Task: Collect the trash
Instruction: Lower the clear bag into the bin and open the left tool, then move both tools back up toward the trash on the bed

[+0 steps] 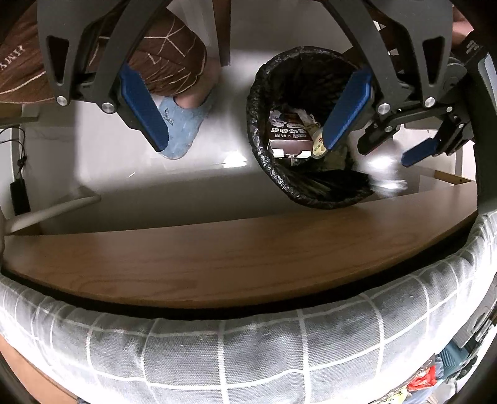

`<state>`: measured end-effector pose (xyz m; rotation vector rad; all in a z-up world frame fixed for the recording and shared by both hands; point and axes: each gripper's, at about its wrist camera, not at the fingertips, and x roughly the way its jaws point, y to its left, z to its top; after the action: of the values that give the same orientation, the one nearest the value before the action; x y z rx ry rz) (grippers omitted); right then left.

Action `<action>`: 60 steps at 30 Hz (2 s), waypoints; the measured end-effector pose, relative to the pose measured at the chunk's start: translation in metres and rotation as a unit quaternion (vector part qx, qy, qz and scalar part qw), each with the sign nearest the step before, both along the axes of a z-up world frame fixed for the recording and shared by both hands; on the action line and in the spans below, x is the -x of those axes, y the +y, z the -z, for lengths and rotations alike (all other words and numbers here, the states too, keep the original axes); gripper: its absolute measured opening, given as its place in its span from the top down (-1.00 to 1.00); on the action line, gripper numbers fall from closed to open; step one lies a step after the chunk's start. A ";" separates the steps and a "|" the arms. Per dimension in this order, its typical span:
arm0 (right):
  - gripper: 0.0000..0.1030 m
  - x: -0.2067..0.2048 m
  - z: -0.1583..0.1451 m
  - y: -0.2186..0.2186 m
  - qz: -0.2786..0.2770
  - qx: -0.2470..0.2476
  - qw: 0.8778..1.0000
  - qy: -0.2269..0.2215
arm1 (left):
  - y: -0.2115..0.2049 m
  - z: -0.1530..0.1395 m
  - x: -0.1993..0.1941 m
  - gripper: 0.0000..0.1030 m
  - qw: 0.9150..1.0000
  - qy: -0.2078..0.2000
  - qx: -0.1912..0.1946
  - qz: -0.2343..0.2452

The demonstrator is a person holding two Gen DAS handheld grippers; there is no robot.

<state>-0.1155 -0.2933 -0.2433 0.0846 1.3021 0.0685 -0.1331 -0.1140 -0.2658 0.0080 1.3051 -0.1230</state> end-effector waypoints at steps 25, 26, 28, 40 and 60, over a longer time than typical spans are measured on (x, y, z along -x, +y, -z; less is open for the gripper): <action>-0.85 0.008 -0.060 0.029 -0.038 0.002 0.997 -0.064 | 0.052 -0.081 0.014 -0.89 0.996 -0.075 -0.005 -0.039; -0.85 0.008 -0.065 0.030 -0.040 0.002 0.997 -0.066 | 0.054 -0.085 0.015 -0.89 0.996 -0.077 -0.002 -0.040; -0.85 0.008 -0.074 0.033 -0.045 0.009 0.996 -0.074 | 0.058 -0.094 0.017 -0.89 0.996 -0.083 0.001 -0.042; -0.85 0.008 -0.136 0.048 -0.067 0.021 0.989 -0.129 | 0.086 -0.142 0.012 -0.89 0.992 -0.111 0.012 -0.062; -0.85 -0.083 -0.214 0.092 -0.104 0.011 0.976 -0.190 | 0.132 -0.211 -0.077 -0.89 0.982 -0.161 0.001 -0.099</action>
<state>-0.0327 -0.2011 -0.0294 -0.0809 0.9254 0.2385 -0.0558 0.0181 -0.0546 -0.0996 0.9765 0.0469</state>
